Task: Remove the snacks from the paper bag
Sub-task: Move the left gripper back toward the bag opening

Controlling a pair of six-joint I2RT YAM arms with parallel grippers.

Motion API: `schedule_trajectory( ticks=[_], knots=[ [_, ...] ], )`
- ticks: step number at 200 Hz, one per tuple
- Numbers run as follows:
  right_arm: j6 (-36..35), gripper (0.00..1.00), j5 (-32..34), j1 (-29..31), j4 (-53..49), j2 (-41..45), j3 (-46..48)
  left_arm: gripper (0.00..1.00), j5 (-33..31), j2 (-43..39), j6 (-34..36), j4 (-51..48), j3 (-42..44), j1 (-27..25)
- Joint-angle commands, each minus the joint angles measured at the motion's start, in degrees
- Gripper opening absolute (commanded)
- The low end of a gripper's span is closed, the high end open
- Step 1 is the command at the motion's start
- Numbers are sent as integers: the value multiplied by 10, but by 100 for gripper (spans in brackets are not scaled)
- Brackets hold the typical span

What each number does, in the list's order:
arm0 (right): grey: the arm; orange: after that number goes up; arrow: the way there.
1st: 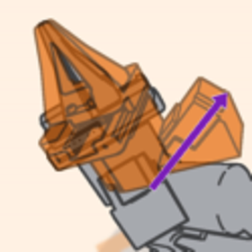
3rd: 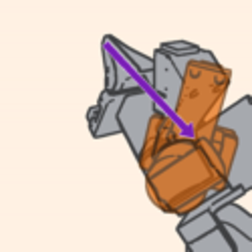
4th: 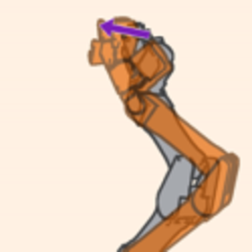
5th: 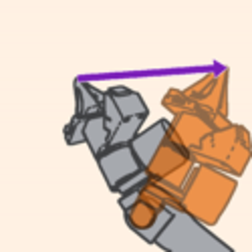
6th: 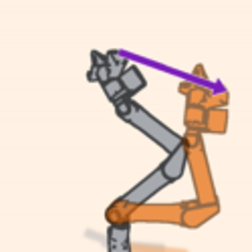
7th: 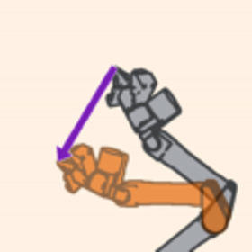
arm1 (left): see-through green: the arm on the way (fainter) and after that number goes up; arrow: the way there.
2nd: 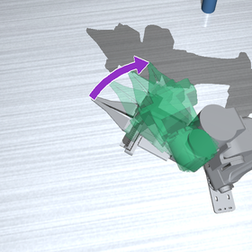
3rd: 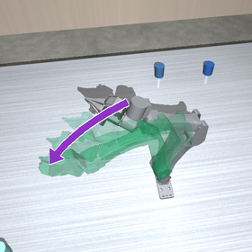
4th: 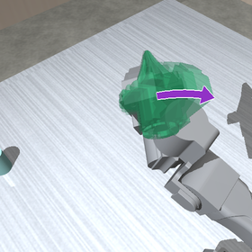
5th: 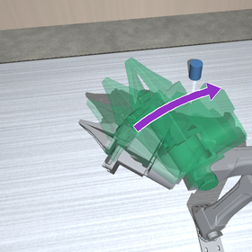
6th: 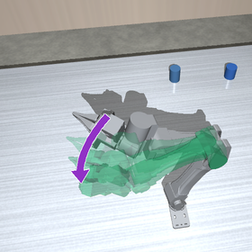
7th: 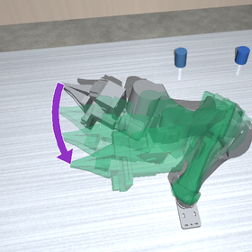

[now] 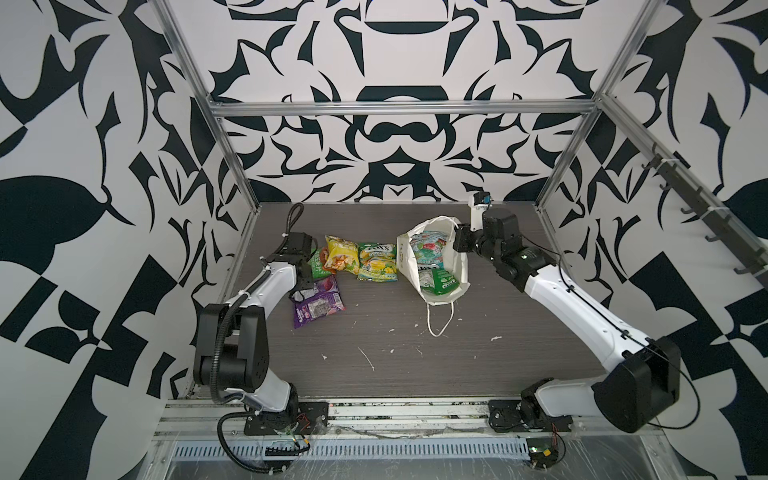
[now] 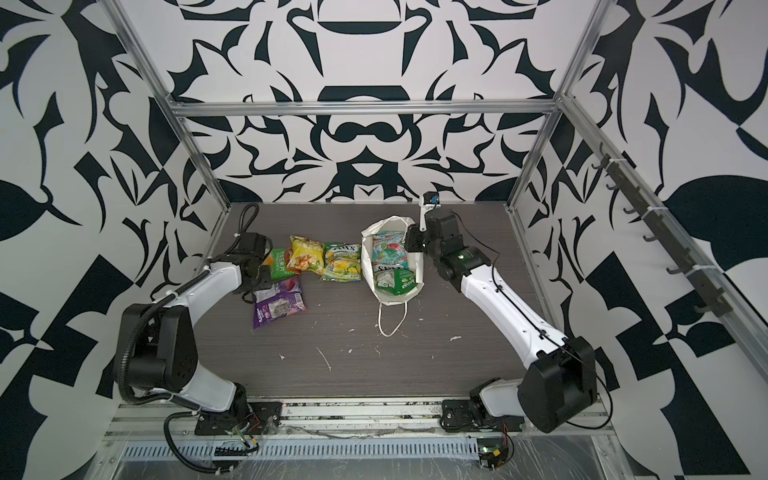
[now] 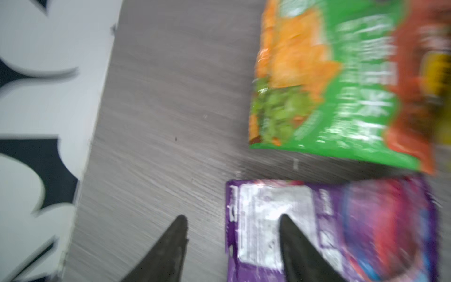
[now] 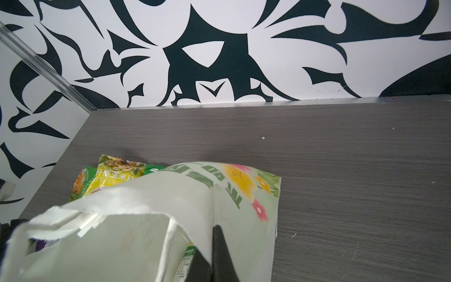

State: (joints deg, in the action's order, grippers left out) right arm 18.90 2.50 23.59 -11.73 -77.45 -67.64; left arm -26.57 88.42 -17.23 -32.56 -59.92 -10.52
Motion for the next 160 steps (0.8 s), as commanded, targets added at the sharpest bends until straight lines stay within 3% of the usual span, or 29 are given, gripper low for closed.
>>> schedule_trajectory(
  ticks=[1, 23, 42, 83, 110, 122, 160],
  knots=[
    [-5, 0, 0, -2, 22, 4, -9, 91, -6, -17, -60, -60, -35, -66],
    [-3, 0, 1, -3, 26, 5, -4, 100, 52, -5, -137, -66, -30, -98],
    [-1, 0, 0, -3, 32, 0, -1, 100, 73, 10, -169, -33, -17, -119],
    [1, 0, -7, -2, 28, -7, -10, 86, 72, 75, -186, -7, -33, -195],
    [0, 0, -2, -2, 34, 2, -1, 86, 35, 118, -191, -25, -43, -228],
    [0, 0, -2, -2, 33, 4, 3, 73, 25, 128, -194, -33, -44, -237],
    [0, 0, -3, -2, 32, 7, 6, 60, 40, 124, -196, -24, -25, -249]
  ],
)
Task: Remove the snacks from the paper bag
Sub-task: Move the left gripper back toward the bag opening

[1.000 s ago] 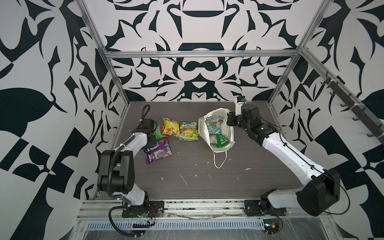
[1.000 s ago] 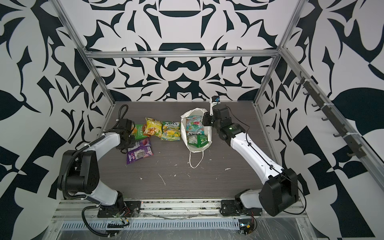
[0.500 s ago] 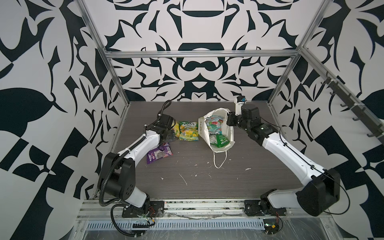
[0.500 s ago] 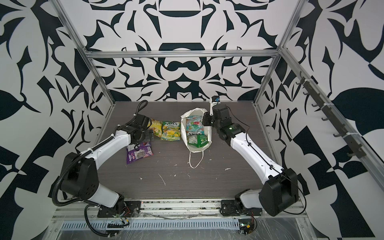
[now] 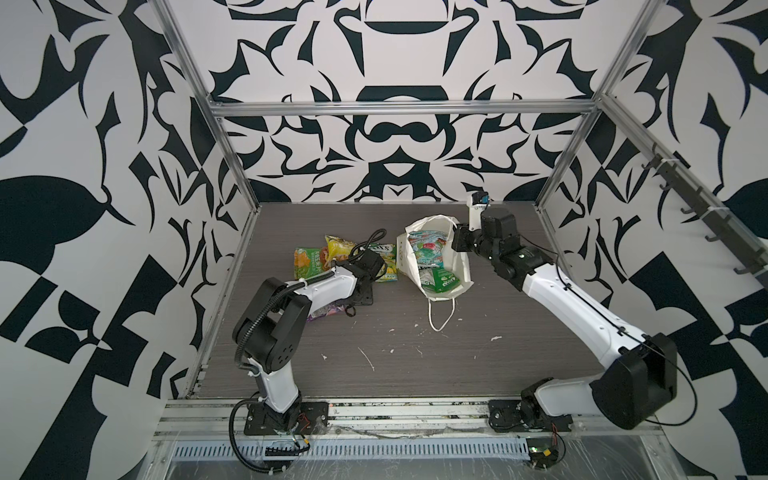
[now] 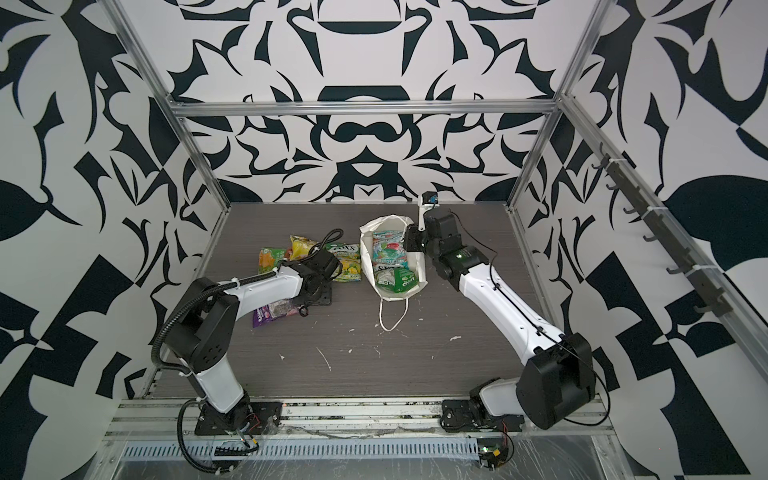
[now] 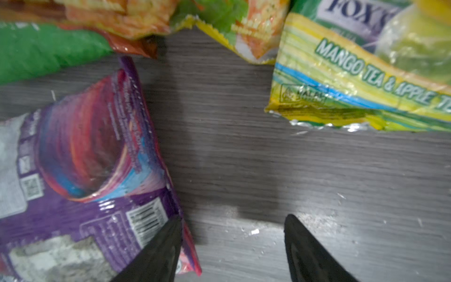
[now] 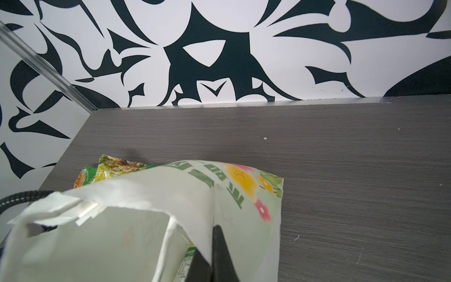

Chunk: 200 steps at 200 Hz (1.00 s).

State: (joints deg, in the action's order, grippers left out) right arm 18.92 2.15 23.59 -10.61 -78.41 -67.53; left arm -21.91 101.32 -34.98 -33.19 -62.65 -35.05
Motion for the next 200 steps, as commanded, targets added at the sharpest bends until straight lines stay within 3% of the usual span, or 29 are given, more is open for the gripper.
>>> schedule_trajectory(
  ticks=[1, 24, 100, 147, 172, 200],
  knots=[
    [0, 0, 0, -2, 22, 16, 5, 60, -6, -5, -18, -17, 3, -3],
    [-1, 0, -1, -3, 24, 15, 3, 49, -1, -12, -20, -24, 8, -4],
    [-2, 0, -1, -2, 23, 13, 2, 49, -27, -79, -47, -106, 51, -5],
    [-8, 0, 1, -2, 15, 6, -5, 50, -39, -117, -41, -125, 17, -9],
    [-19, 0, 7, -1, -2, 4, -8, 50, -78, -153, -11, -117, -31, -37],
    [-35, 0, 2, -2, -4, 16, 15, 46, -86, -207, 92, -29, -60, -76]
  ],
)
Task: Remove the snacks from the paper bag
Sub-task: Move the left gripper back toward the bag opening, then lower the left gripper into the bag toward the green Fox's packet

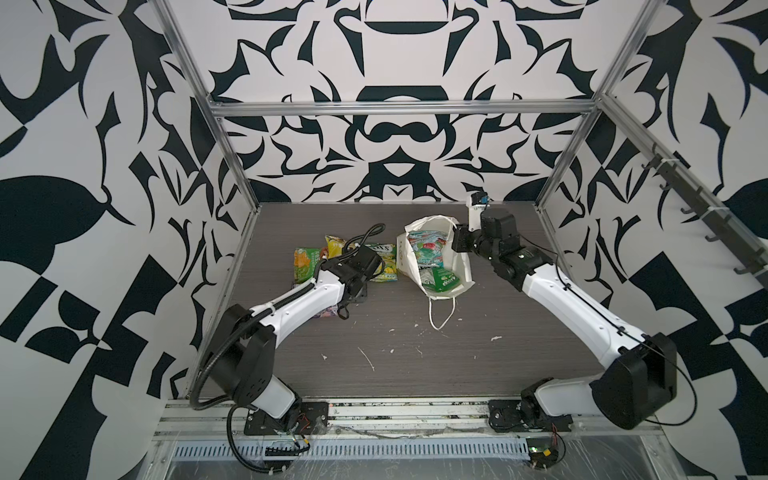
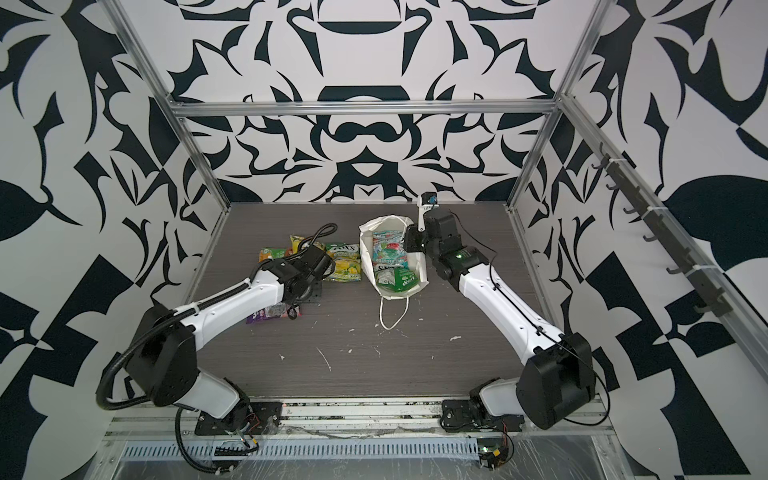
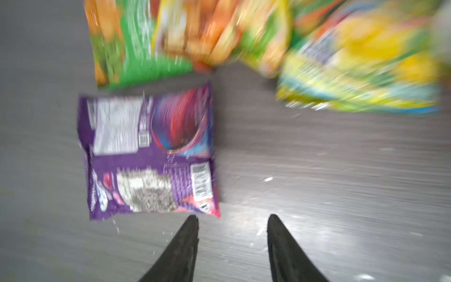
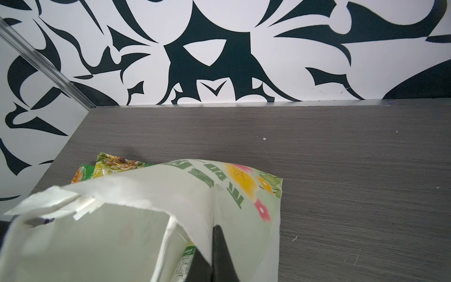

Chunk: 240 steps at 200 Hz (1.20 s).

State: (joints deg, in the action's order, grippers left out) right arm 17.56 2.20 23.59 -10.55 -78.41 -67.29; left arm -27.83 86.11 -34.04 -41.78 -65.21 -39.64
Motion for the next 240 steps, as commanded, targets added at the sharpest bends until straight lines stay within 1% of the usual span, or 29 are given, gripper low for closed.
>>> schedule_trajectory(
  ticks=[1, 22, 42, 51, 87, 102, 136, 163, 179, 209, 217, 227, 240],
  knots=[
    [-21, 0, 1, -2, -6, 17, 14, 46, -25, -57, 89, 61, -34, -31],
    [-40, 0, -25, -1, -15, 34, 24, 48, -10, -83, 177, 140, -32, -76],
    [-61, 0, -37, 2, -42, 48, 27, 48, 14, -102, 226, 201, -5, -100],
    [-68, 0, -37, 3, -57, 56, 28, 48, 42, -111, 243, 230, 13, -104],
    [-89, 0, -40, 6, -102, 74, 33, 47, 115, -126, 278, 308, 59, -122],
    [-90, 0, -46, 7, -110, 78, 32, 47, 151, -122, 297, 320, 62, -133],
    [-63, 0, -90, 13, -120, 85, 34, 45, 159, -82, 337, 327, 46, -170],
    [-38, 0, -96, 17, -119, 92, 42, 44, 174, -43, 375, 346, 20, -196],
    [-29, 0, -95, 18, -119, 97, 45, 44, 186, -16, 414, 342, -3, -207],
    [-24, 0, -90, 19, -112, 110, 52, 47, 178, 33, 476, 330, -32, -210],
    [-23, 0, -87, 19, -111, 112, 53, 48, 185, 40, 490, 328, -36, -210],
    [-20, 0, -84, 19, -106, 115, 57, 49, 191, 46, 516, 345, -30, -210],
    [-17, 0, -80, 19, -102, 116, 59, 49, 182, 58, 541, 358, -28, -209]
  ],
)
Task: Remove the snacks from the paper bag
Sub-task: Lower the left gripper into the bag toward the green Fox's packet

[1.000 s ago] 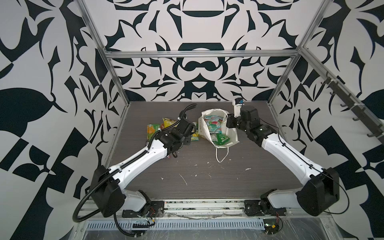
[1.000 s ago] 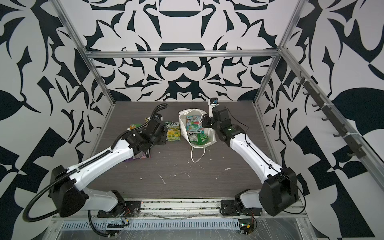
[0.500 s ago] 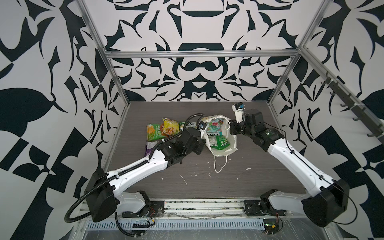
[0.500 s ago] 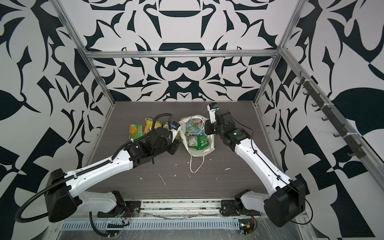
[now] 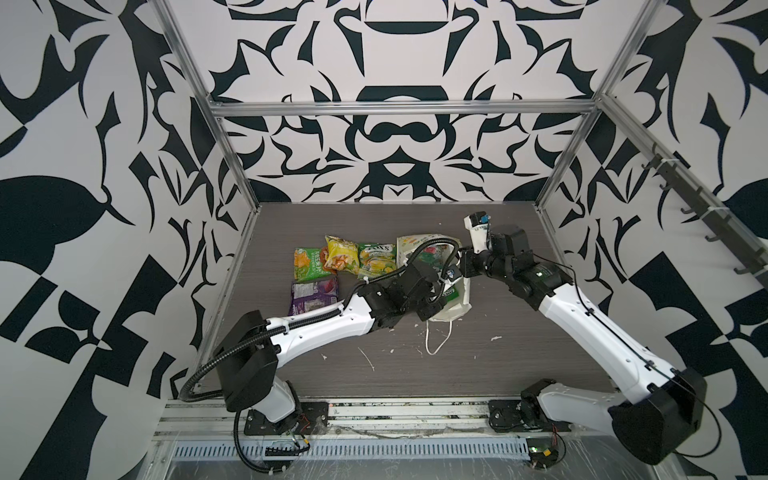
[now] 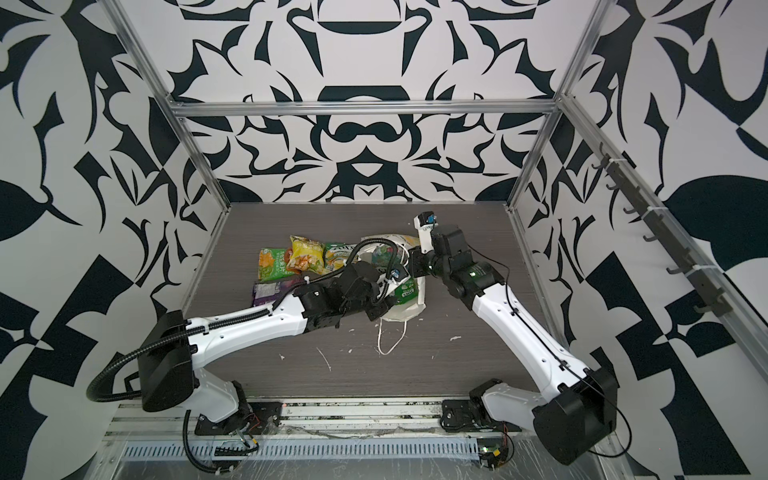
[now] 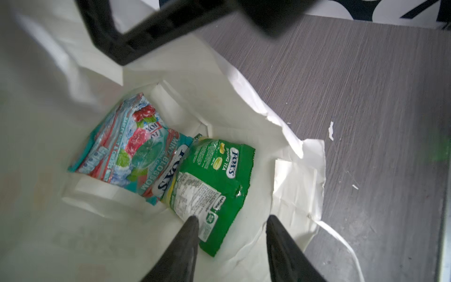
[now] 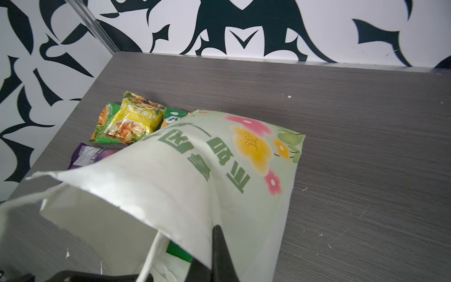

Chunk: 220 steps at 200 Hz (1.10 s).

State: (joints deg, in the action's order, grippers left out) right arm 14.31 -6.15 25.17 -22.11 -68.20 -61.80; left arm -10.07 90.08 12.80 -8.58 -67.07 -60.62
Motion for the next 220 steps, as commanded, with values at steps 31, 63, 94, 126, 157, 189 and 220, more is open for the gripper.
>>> schedule_trajectory(
  ticks=[31, 63, 94, 126, 157, 189, 220],
  knots=[
    [28, 0, 5, 3, 17, 15, 2, 47, 6, 56, 110, 25, -16, 8],
    [30, 0, 6, 3, 21, 17, 4, 47, -6, 87, 143, 4, -36, 20],
    [33, 0, 8, 3, 30, 14, 5, 42, -7, 110, 160, 14, -45, 22],
    [45, 0, 17, 2, 32, 11, 0, 37, -17, 135, 180, 25, -46, 26],
    [51, 0, 36, 0, 24, 11, -10, 35, -22, 133, 207, 54, -25, 26],
    [56, 0, 27, -9, 17, 6, -23, 29, -50, 133, 211, 84, -15, 32],
    [60, 0, 17, -12, 19, 4, -26, 31, -100, 162, 237, 96, -27, 32]
  ],
)
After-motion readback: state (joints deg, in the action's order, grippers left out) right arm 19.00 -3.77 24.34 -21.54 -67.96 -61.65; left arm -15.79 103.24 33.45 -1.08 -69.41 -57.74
